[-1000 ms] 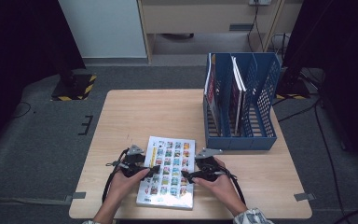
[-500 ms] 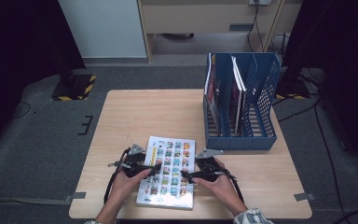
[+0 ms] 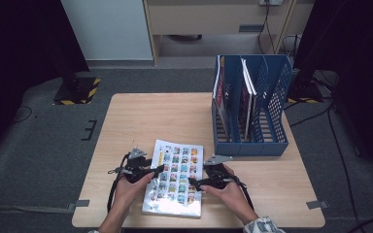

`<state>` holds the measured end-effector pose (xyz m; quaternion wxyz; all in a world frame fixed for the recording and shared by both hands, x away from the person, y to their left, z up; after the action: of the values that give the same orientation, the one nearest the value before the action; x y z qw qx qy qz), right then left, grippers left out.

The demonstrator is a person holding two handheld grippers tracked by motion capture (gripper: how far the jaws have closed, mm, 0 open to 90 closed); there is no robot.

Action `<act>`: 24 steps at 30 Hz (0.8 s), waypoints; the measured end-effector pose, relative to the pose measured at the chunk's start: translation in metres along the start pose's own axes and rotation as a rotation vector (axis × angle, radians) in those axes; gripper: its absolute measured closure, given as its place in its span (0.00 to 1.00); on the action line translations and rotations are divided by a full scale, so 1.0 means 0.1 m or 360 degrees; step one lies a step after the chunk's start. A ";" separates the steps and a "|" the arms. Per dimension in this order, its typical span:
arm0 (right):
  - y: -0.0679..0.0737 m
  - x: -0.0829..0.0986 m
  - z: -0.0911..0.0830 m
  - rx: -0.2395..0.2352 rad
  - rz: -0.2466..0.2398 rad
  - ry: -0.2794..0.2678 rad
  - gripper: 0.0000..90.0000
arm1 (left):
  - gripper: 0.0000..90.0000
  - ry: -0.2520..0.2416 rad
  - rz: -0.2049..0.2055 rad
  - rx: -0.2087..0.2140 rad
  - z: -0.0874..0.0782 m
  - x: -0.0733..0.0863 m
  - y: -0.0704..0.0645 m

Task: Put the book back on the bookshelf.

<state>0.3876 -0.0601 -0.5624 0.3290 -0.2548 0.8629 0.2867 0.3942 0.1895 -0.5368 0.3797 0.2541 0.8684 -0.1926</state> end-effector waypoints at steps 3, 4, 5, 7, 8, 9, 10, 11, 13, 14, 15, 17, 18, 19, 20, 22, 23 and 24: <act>0.00 0.00 0.00 0.0000 -0.0002 -0.0001 0.15 | 0.44 0.0014 0.0014 0.0008 -0.03 0.00 0.00; 0.00 0.00 0.00 0.0001 0.0009 -0.0005 0.15 | 0.45 0.0017 0.0020 0.0009 -0.04 0.00 0.00; 0.00 0.00 0.00 0.0001 0.0008 -0.0005 0.15 | 0.47 0.0013 0.0025 0.0011 -0.05 0.00 -0.01; 0.00 0.00 0.00 0.0000 0.0008 -0.0004 0.15 | 0.49 -0.0010 0.0017 0.0032 -0.08 -0.02 -0.01; 0.00 0.00 0.00 -0.0001 0.0010 -0.0001 0.15 | 0.51 -0.0024 0.0009 0.0048 -0.11 -0.04 -0.01; 0.00 0.00 0.00 -0.0001 0.0008 -0.0001 0.15 | 0.52 -0.0032 0.0008 0.0067 -0.13 -0.05 -0.02; 0.00 0.00 0.00 -0.0001 0.0008 0.0000 0.15 | 0.53 -0.0050 0.0003 0.0080 -0.14 -0.07 -0.03; 0.00 0.00 0.00 -0.0001 0.0007 -0.0001 0.15 | 0.53 -0.0059 0.0012 0.0084 -0.15 -0.09 -0.05; 0.01 0.00 0.00 -0.0002 0.0012 -0.0002 0.15 | 0.54 -0.0064 0.0036 0.0083 -0.16 -0.11 -0.08; 0.01 0.00 0.00 -0.0004 0.0013 -0.0002 0.15 | 0.54 -0.0063 0.0046 0.0089 -0.16 -0.11 -0.09; 0.01 0.00 0.00 -0.0003 0.0011 -0.0001 0.15 | 0.56 -0.0066 0.0049 0.0105 -0.16 -0.12 -0.11; 0.00 0.00 0.00 -0.0004 0.0005 -0.0005 0.15 | 0.58 -0.0064 0.0057 0.0121 -0.15 -0.12 -0.13; 0.00 0.00 0.00 -0.0003 0.0005 -0.0005 0.15 | 0.59 -0.0065 0.0060 0.0135 -0.14 -0.13 -0.14; 0.00 0.00 0.00 -0.0006 0.0006 -0.0004 0.15 | 0.60 -0.0055 0.0069 0.0139 -0.13 -0.12 -0.15; 0.00 0.00 0.00 -0.0008 0.0008 -0.0004 0.15 | 0.61 -0.0040 0.0080 0.0154 -0.11 -0.12 -0.17; 0.00 0.00 0.00 -0.0009 0.0002 -0.0002 0.15 | 0.61 0.0015 0.0107 0.0179 -0.06 -0.09 -0.20; 0.00 0.00 0.00 -0.0009 0.0002 -0.0002 0.15 | 0.61 0.0015 0.0107 0.0179 -0.06 -0.09 -0.20; 0.00 0.00 0.00 -0.0010 0.0008 0.0002 0.15 | 0.60 0.0060 0.0124 0.0205 0.00 -0.06 -0.23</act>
<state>0.3872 -0.0602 -0.5622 0.3268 -0.2538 0.8629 0.2901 0.3839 0.1695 -0.5294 0.3535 0.3153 0.8506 -0.2283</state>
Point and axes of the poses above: each handheld gripper's, and its own axes: z roughly forward along the jaws, x roughly out of its underside, y roughly to its left, the point moved 4 cm from there along z, roughly forward along the jaws, and after that the axes turned 8 degrees about z, right-handed, at the moved point
